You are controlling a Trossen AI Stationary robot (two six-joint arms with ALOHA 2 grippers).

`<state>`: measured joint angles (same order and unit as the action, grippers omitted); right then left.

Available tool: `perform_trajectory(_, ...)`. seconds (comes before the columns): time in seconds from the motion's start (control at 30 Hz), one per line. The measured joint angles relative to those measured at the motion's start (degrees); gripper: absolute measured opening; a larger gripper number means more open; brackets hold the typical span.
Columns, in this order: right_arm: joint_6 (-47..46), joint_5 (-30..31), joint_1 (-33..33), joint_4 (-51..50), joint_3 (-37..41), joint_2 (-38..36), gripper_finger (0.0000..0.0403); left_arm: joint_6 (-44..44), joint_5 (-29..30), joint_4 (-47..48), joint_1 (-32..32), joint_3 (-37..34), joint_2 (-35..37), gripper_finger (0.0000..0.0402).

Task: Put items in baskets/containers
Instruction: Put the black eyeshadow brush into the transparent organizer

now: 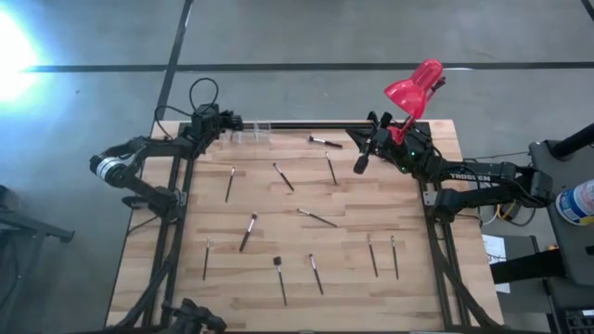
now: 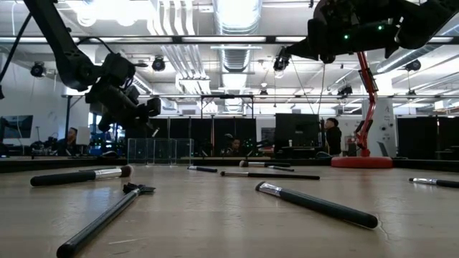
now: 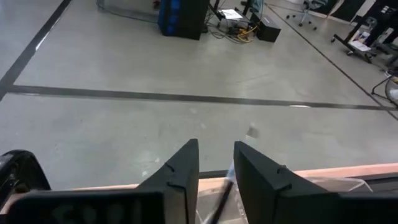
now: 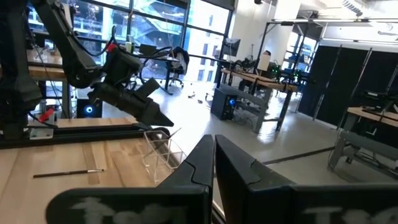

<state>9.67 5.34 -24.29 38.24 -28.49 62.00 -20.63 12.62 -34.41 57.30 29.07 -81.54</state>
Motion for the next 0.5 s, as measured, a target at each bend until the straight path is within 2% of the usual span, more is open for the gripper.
perform_trajectory(0.1,0.0,0.0,0.0,0.0,0.0,0.0,0.0008,1.8,-0.5,0.2,0.0,0.6,0.5,0.01)
perform_trajectory(0.23,-0.2,0.0,0.0,-0.9,0.0,0.0,0.0008,4.5,-5.7,0.8,-0.1,1.3,3.5,0.0092)
perform_trajectory(0.37,-0.5,0.0,0.0,-2.2,0.0,0.0,0.0008,6.1,-12.2,0.8,-1.4,0.2,8.6,0.0059)
perform_trajectory(0.5,-0.9,0.0,0.0,-2.6,0.0,0.0,0.0008,8.3,-15.3,0.5,-6.0,-2.9,13.8,0.001)
